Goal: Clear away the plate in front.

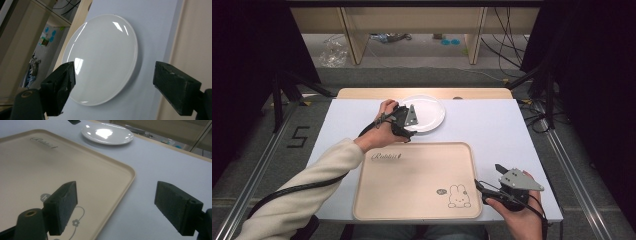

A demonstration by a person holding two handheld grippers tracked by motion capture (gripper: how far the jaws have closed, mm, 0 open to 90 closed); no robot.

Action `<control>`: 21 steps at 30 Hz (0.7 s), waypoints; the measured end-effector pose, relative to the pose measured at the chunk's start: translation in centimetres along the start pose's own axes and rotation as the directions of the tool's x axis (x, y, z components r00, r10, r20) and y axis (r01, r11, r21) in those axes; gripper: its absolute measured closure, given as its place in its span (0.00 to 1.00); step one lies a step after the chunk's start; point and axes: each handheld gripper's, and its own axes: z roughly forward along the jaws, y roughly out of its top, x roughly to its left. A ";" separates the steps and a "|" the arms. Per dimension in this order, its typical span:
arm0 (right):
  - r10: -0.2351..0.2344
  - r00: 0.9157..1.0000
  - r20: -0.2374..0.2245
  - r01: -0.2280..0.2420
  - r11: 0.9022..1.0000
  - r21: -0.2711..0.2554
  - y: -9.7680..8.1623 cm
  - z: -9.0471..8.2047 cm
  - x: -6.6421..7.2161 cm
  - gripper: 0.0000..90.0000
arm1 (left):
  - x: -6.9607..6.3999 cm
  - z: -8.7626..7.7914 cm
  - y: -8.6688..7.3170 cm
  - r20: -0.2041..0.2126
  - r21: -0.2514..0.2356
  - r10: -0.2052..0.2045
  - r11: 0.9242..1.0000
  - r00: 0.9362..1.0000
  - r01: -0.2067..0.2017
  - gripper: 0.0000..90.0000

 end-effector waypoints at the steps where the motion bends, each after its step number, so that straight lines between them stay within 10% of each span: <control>1: 0.011 1.000 -0.007 -0.011 1.000 0.009 0.0 0.0 0.1 0.22 | 0.1 0.7 0.2 0.008 0.019 0.007 1.000 1.000 -0.008 0.20; 8: 0.011 1.000 -0.007 -0.010 1.000 0.013 0.0 0.0 0.1 0.22 | -0.5 2.5 0.7 -0.016 0.086 0.098 0.992 0.995 -0.097 0.21; 21: 0.015 1.000 -0.008 -0.015 1.000 0.019 -0.1 0.0 0.1 0.22 | -0.7 5.5 0.6 0.013 0.164 0.102 0.981 0.995 -0.103 0.21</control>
